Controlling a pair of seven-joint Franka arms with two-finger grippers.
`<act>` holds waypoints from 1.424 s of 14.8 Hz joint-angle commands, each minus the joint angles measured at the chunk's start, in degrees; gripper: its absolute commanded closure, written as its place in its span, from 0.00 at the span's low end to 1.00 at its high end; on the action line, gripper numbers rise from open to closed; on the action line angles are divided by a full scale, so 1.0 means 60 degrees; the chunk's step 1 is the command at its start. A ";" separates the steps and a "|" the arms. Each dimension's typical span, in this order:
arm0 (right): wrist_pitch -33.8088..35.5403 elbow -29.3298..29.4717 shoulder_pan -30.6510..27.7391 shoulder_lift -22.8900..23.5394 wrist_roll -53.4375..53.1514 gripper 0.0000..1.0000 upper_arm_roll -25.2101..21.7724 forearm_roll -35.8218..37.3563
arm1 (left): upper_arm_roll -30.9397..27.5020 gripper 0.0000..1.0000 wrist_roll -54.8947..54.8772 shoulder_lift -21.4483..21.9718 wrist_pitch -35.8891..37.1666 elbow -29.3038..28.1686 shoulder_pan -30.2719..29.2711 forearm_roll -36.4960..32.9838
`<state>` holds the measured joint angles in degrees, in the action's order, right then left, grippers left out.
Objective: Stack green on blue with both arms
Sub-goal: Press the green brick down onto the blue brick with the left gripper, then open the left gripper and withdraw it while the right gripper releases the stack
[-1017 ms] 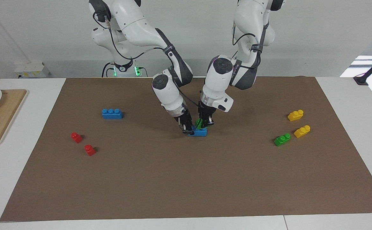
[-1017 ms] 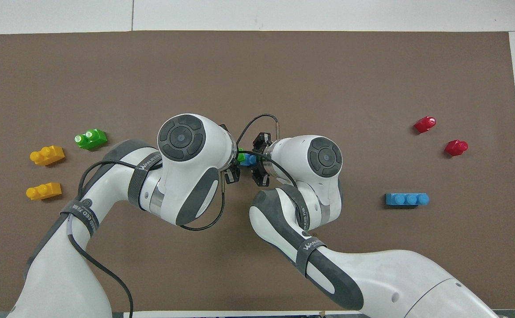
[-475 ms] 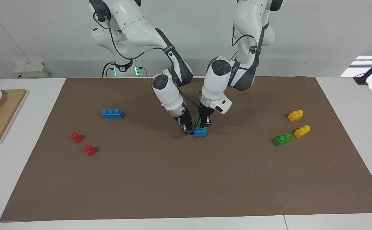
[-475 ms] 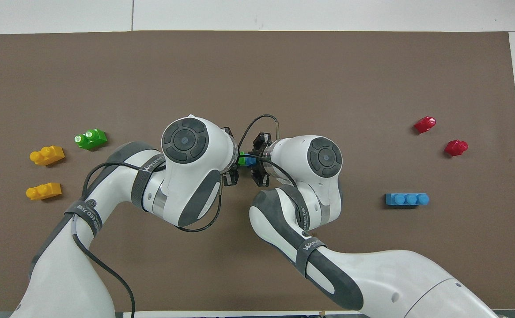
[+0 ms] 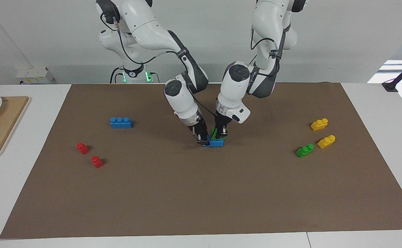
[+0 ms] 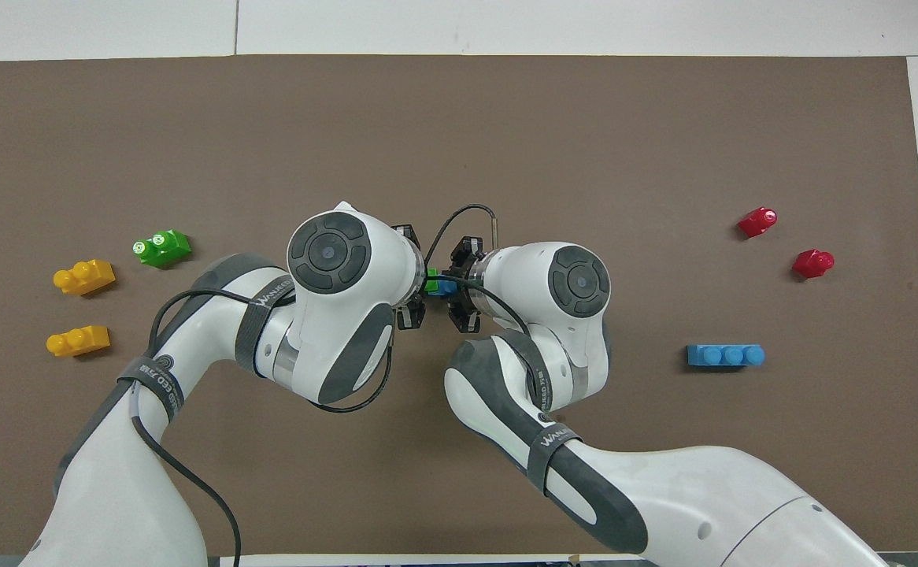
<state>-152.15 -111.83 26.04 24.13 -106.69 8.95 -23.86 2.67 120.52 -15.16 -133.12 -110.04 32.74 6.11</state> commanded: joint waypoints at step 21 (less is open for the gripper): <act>-0.0673 -0.0375 -0.0195 0.0168 0.0144 1.00 -0.0012 0.0154 | -0.0224 0.00 -0.1264 -0.0155 0.0286 -0.0074 0.0199 0.0036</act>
<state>-153.17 -112.43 26.01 23.92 -106.68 9.13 -23.86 2.42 113.10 -16.39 -134.54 -111.16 33.46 5.94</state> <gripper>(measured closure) 0.656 0.555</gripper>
